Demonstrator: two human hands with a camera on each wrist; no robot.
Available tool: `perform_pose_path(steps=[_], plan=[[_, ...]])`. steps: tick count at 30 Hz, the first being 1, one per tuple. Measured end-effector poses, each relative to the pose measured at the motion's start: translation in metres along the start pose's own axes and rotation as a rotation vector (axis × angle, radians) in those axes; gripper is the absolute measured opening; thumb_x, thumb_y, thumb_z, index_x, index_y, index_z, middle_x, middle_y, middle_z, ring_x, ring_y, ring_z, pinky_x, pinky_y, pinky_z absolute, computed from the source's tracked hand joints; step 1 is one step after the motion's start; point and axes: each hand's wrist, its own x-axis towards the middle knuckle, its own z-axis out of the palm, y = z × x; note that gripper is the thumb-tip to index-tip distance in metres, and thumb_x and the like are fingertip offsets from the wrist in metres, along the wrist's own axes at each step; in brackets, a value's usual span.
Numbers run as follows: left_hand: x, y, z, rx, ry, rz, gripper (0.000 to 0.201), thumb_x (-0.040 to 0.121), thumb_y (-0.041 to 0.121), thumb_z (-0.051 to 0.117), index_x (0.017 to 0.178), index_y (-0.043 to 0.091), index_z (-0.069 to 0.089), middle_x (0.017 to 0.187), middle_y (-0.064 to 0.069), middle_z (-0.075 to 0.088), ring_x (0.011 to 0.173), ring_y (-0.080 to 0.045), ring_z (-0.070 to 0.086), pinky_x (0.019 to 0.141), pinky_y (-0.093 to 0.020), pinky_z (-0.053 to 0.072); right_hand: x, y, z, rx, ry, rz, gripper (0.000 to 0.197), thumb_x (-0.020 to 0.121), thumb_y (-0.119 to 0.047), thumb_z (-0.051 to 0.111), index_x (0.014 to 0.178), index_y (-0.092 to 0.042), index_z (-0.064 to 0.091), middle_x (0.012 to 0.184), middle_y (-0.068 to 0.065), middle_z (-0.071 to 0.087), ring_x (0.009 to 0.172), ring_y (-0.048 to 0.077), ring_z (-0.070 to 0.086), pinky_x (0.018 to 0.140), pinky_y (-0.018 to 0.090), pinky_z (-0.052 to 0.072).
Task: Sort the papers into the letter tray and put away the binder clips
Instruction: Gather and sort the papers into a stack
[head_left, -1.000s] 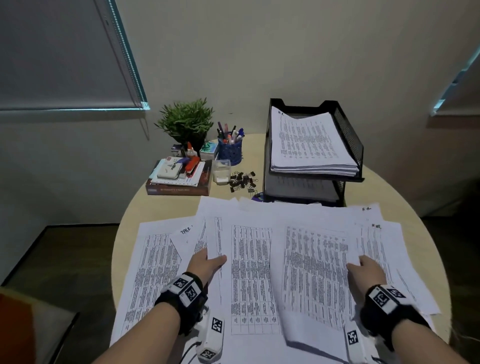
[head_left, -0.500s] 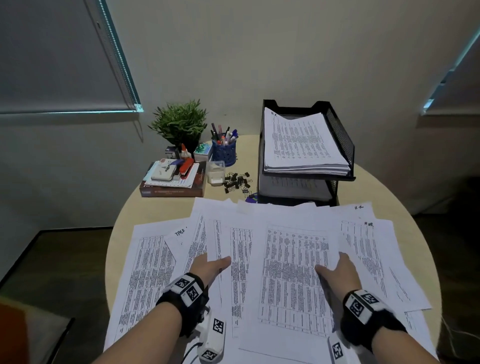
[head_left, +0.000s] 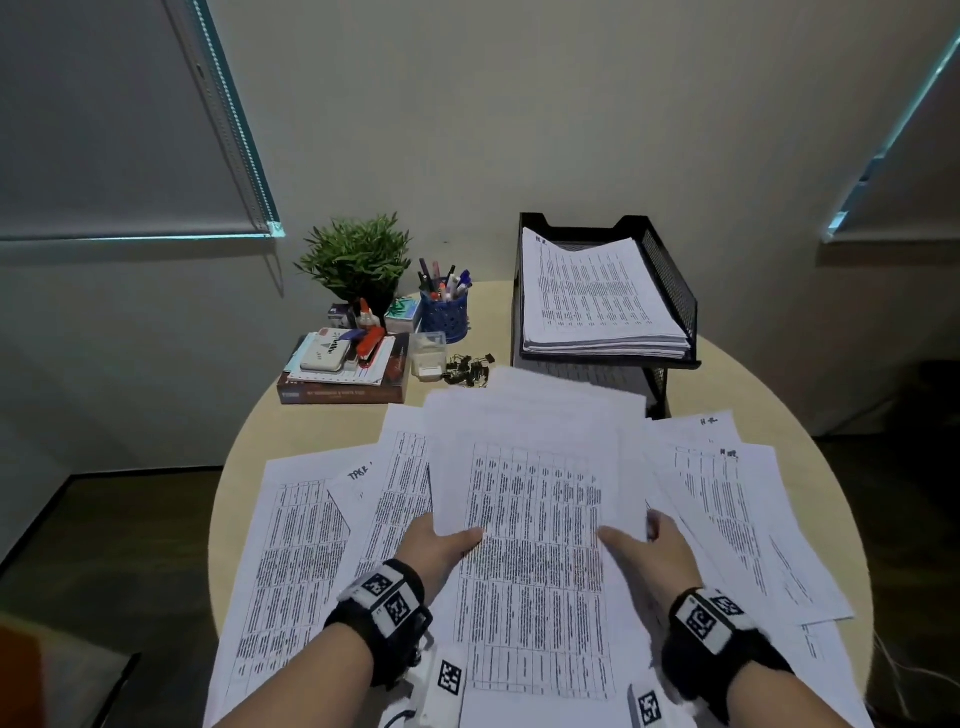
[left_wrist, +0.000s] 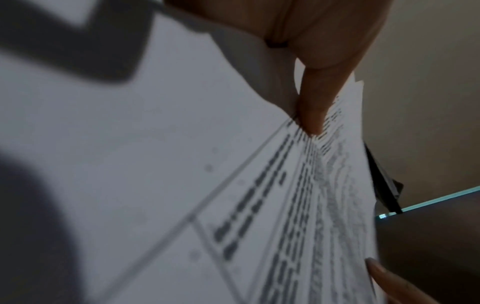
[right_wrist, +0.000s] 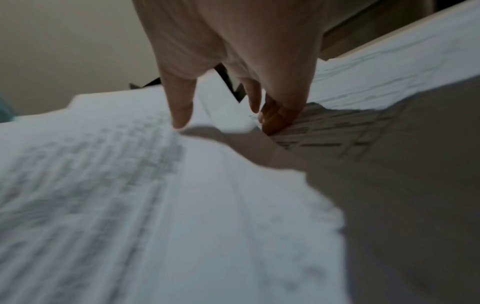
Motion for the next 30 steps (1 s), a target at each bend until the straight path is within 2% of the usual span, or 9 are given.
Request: perform_pose_path(steps=[2,4,7,10,13,19,24,27,30], plan=[[-0.003,0.01,-0.006,-0.056,-0.029,0.048,0.022,0.084,0.001,0.064,0.105,0.001,0.061,0.094,-0.007,0.068,0.09,-0.022,0.065,0.06,-0.012,0.05,-0.01,-0.006,-0.01,0.223,-0.144,0.019,0.09,0.061,-0.04,0.086,0.137,-0.014,0.045,0.135,0.004,0.056,0.123,0.021,0.054,0.104,0.042,0.041],[-0.006,0.025,-0.009,-0.126,-0.054,0.096,0.015,0.084,-0.005,0.062,0.094,0.006,0.062,0.092,-0.008,0.067,0.091,-0.027,0.063,0.06,-0.013,0.052,-0.025,-0.027,-0.013,0.279,-0.247,-0.018,0.059,0.072,-0.028,0.08,0.122,-0.008,0.057,0.102,-0.002,0.074,0.098,0.012,0.068,0.082,0.032,0.054],[-0.011,0.059,-0.013,-0.26,-0.114,0.213,0.024,0.079,-0.013,0.063,0.094,0.005,0.062,0.092,-0.013,0.068,0.091,-0.028,0.066,0.066,-0.023,0.056,-0.039,-0.074,-0.015,0.337,-0.226,-0.17,0.027,0.075,-0.007,0.074,0.097,0.002,0.062,0.073,0.004,0.069,0.066,0.012,0.069,0.056,0.019,0.053],[-0.008,0.097,-0.019,-0.2,-0.052,0.364,0.037,0.059,0.01,0.085,0.089,0.008,0.064,0.091,-0.012,0.07,0.089,-0.025,0.069,0.078,-0.032,0.055,-0.043,-0.114,-0.018,0.331,-0.148,-0.372,0.038,0.056,-0.023,0.081,0.086,-0.004,0.067,0.078,0.008,0.07,0.077,0.025,0.065,0.068,0.031,0.051],[-0.004,0.122,-0.022,-0.198,-0.037,0.461,0.069,0.028,0.034,0.092,0.087,0.009,0.067,0.082,-0.002,0.074,0.086,-0.021,0.069,0.083,-0.033,0.053,-0.046,-0.135,-0.02,0.397,-0.145,-0.524,0.046,0.053,-0.019,0.083,0.095,-0.006,0.068,0.084,0.001,0.076,0.082,0.016,0.071,0.074,0.026,0.054],[-0.006,0.12,-0.014,-0.196,-0.134,0.541,0.056,0.04,0.002,0.086,0.092,0.007,0.066,0.075,0.006,0.075,0.074,-0.007,0.071,0.074,-0.024,0.056,-0.056,-0.133,-0.01,0.419,-0.229,-0.614,0.052,0.055,-0.02,0.083,0.103,-0.019,0.066,0.096,-0.005,0.075,0.095,0.008,0.069,0.081,0.018,0.054],[-0.007,0.121,-0.007,-0.338,-0.071,0.533,0.059,0.037,0.03,0.088,0.089,0.009,0.071,0.088,-0.009,0.075,0.088,-0.027,0.07,0.086,-0.039,0.054,-0.063,-0.145,-0.005,0.454,-0.128,-0.664,0.032,0.069,0.004,0.072,0.092,-0.018,0.068,0.083,-0.009,0.075,0.084,0.005,0.07,0.078,0.021,0.052],[-0.009,0.131,-0.011,-0.369,-0.127,0.598,0.044,0.037,0.032,0.088,0.077,0.015,0.076,0.079,-0.002,0.075,0.076,-0.017,0.07,0.072,-0.028,0.057,-0.065,-0.152,-0.011,0.467,-0.091,-0.726,0.025,0.073,0.002,0.071,0.091,-0.015,0.069,0.08,-0.01,0.075,0.081,0.003,0.069,0.071,0.013,0.052],[-0.01,0.129,-0.014,-0.291,-0.157,0.577,0.054,0.034,0.045,0.09,0.08,0.019,0.076,0.082,0.002,0.075,0.08,-0.015,0.069,0.078,-0.03,0.057,-0.057,-0.144,-0.013,0.444,-0.049,-0.677,0.02,0.073,-0.003,0.073,0.09,-0.013,0.071,0.078,-0.009,0.075,0.079,0.006,0.069,0.076,0.023,0.053]])
